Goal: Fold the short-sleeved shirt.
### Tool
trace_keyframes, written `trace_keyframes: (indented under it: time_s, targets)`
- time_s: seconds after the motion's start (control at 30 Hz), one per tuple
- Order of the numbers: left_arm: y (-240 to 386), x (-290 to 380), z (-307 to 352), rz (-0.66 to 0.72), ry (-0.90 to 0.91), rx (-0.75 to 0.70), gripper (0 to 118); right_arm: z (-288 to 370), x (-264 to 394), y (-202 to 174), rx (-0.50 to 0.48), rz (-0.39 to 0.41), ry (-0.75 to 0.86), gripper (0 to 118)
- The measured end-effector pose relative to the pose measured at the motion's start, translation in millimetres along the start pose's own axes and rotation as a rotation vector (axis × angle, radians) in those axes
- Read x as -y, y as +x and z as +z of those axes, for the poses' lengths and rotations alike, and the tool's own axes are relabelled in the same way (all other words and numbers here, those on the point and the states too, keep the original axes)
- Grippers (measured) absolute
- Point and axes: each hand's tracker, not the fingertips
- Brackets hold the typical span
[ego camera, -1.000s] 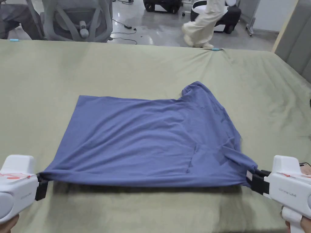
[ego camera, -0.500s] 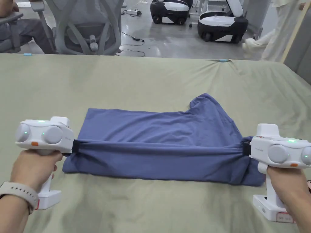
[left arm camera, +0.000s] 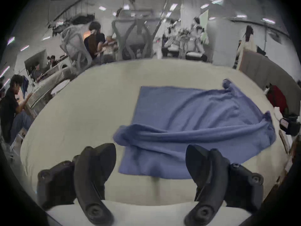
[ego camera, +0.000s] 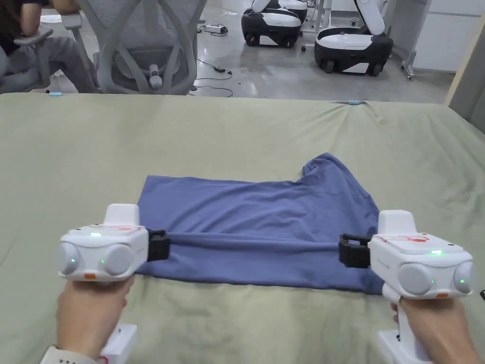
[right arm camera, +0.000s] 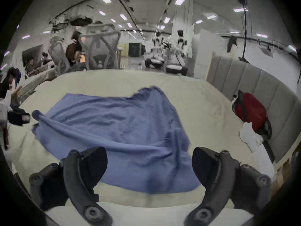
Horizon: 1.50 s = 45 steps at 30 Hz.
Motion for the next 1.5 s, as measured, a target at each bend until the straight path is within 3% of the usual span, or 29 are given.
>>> trace_keyframes:
  time_s: [0.07, 0.1, 0.13, 0.17, 0.2, 0.37, 0.6, 0.63, 0.67, 0.7, 0.73, 0.77, 0.8, 0.83, 1.0, 1.07, 1.13, 1.17, 1.23, 1.43, 1.47, 1.5]
  targets:
    - [23.8, 9.3, 10.6, -0.03, 0.008, 0.056, 81, 9.6, 7.4, -20.4, -0.033, -0.009, 0.02, 101]
    - [33.5, 14.1, 14.7, -0.057, 0.013, 0.064, 68, 13.0, 10.6, -28.7, -0.051, -0.011, 0.02, 84]
    - [38.4, 18.8, 12.1, -0.092, 0.006, 0.065, 46, 15.2, 14.6, -35.8, -0.072, -0.013, 0.02, 53]
    - [44.9, 23.7, 13.8, -0.12, -0.007, 0.063, 15, 16.2, 18.3, -41.0, -0.066, -0.011, 0.018, 8]
    - [46.0, 27.6, 14.7, -0.108, -0.015, 0.065, 0, 16.9, 22.4, -45.5, -0.061, -0.007, 0.018, 1]
    - [15.0, 39.2, 18.3, -0.038, -0.064, 0.064, 0, 29.2, 25.3, -49.3, -0.077, 0.012, 0.025, 0]
    - [-67.3, 46.8, 1.6, 0.191, -0.129, -0.017, 0, 24.8, 32.0, -38.7, -0.083, 0.005, 0.005, 0]
    - [-73.5, 44.4, -1.7, 0.201, -0.123, -0.019, 5, 23.5, 33.2, -37.6, -0.082, 0.004, 0.0, 0]
    - [-75.8, 40.1, -7.4, 0.191, -0.119, -0.022, 37, 21.5, 34.6, -36.0, -0.078, 0.003, -0.005, 0]
    - [-77.5, 34.8, -13.7, 0.179, -0.117, -0.033, 37, 19.2, 36.2, -34.0, -0.077, 0.0, -0.011, 0]
    - [-78.4, 30.2, -20.7, 0.165, -0.115, -0.034, 50, 17.3, 37.6, -32.1, -0.078, -0.005, -0.017, 0]
    - [-78.6, 24.7, -29.8, 0.15, -0.123, -0.038, 82, 16.1, 38.5, -30.0, -0.076, -0.008, -0.021, 0]
    - [-74.7, 18.7, -39.3, 0.136, -0.124, -0.036, 106, 15.3, 39.2, -28.1, -0.072, -0.009, -0.025, 0]
    - [-73.1, 13.4, -45.8, 0.119, -0.115, -0.039, 110, 14.8, 39.9, -25.9, -0.07, -0.008, -0.028, 0]
    - [-63.5, 4.5, -96.0, 0.048, -0.281, -0.059, 89, 13.8, 42.3, -6.7, -0.038, -0.02, -0.04, 0]
    - [-54.9, 14.5, -111.5, -0.012, -0.374, -0.03, 63, 14.3, 42.8, 4.6, -0.016, -0.031, -0.045, 0]
    - [-48.4, 13.3, -106.7, -0.043, -0.318, -0.055, 61, 13.5, 43.2, 17.4, 0.009, -0.044, -0.053, 0]
    - [-46.6, 8.9, -99.2, -0.036, -0.323, -0.045, 47, 13.8, 42.9, 26.2, 0.031, -0.052, -0.056, 0]
    - [-42.7, 5.2, -87.1, -0.038, -0.294, -0.024, 8, 14.7, 41.9, 43.5, 0.079, -0.08, -0.052, 0]
    - [-31.7, -9.7, -47.6, -0.041, -0.193, -0.027, 8, 9.0, 30.5, 98.3, 0.14, -0.18, -0.039, 3]
    - [-31.5, -12.4, -42.2, -0.037, -0.188, -0.024, 8, 4.0, 28.8, 105.9, 0.129, -0.201, -0.035, 28]
    - [-30.3, -12.9, -41.3, -0.037, -0.188, -0.022, 8, -4.0, 27.6, 111.6, 0.106, -0.215, -0.052, 63]
